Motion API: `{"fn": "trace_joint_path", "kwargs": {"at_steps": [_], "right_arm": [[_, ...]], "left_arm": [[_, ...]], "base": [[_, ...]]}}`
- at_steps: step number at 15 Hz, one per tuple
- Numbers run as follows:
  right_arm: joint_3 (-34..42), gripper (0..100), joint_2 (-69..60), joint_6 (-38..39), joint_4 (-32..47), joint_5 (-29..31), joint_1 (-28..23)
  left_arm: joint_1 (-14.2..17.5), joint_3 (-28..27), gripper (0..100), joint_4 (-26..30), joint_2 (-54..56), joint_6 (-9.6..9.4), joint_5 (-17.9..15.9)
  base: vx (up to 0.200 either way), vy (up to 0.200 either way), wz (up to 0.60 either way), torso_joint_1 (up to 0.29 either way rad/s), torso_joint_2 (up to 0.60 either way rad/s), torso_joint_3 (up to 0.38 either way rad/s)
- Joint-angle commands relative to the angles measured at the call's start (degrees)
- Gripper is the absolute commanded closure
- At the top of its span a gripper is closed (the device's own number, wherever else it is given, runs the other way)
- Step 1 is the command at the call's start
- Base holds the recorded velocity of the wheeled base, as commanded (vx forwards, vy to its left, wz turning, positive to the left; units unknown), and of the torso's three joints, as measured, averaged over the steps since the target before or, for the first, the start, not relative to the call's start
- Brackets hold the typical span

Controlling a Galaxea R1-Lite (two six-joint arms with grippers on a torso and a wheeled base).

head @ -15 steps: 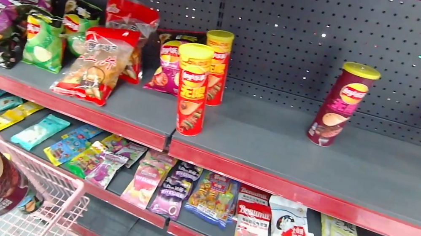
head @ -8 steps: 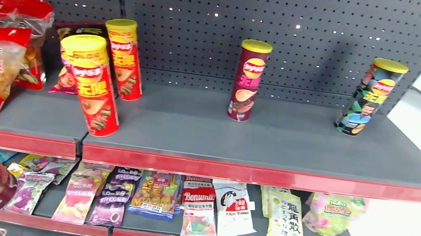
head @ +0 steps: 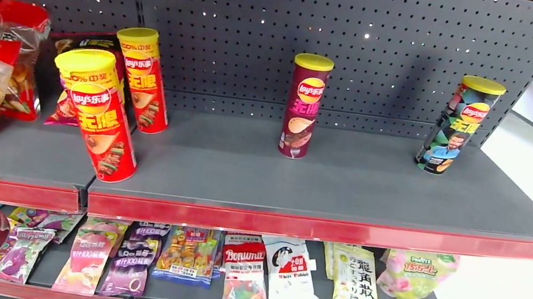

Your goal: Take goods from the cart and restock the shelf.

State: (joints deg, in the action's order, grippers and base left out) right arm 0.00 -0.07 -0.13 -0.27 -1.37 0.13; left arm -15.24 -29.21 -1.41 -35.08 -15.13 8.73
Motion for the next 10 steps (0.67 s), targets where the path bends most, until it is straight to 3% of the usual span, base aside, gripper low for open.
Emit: {"fn": "trace_joint_path", "kwargs": {"at_steps": [1, 2, 7, 8, 10], "right_arm": [[0.0, 0, 0.1, -0.1, 0.0, -0.1, 0.0], [0.0, 0, 0.1, -0.1, 0.0, -0.1, 0.0], [-2.4, 0, 1.3, -1.2, -0.6, -3.7, 0.4], [-15.4, 0, 16.4, 0.2, -1.0, -5.3, 0.6], [-29.8, 0, 32.5, 3.7, -1.7, -8.5, 3.9]], "left_arm": [[0.0, 0.0, 100, 0.0, 0.0, 0.01, 0.0], [0.0, 0.2, 100, 0.0, 0.4, -0.16, 0.1], [-0.1, 2.5, 100, 1.0, 7.8, -0.96, -2.2], [-0.7, 1.3, 100, 5.1, 10.7, -0.08, -4.6], [-2.9, -2.5, 100, 13.0, 12.4, 5.46, -8.6]], "base": [[0.200, 0.000, 0.00, 0.002, 0.00, 0.002], [0.200, 0.000, 0.00, 0.012, 0.01, 0.002], [0.000, 0.000, 0.00, 0.000, 0.00, 0.000], [0.000, 0.000, 0.00, 0.000, 0.00, 0.000], [0.000, 0.000, 0.00, 0.000, 0.00, 0.000]]}}
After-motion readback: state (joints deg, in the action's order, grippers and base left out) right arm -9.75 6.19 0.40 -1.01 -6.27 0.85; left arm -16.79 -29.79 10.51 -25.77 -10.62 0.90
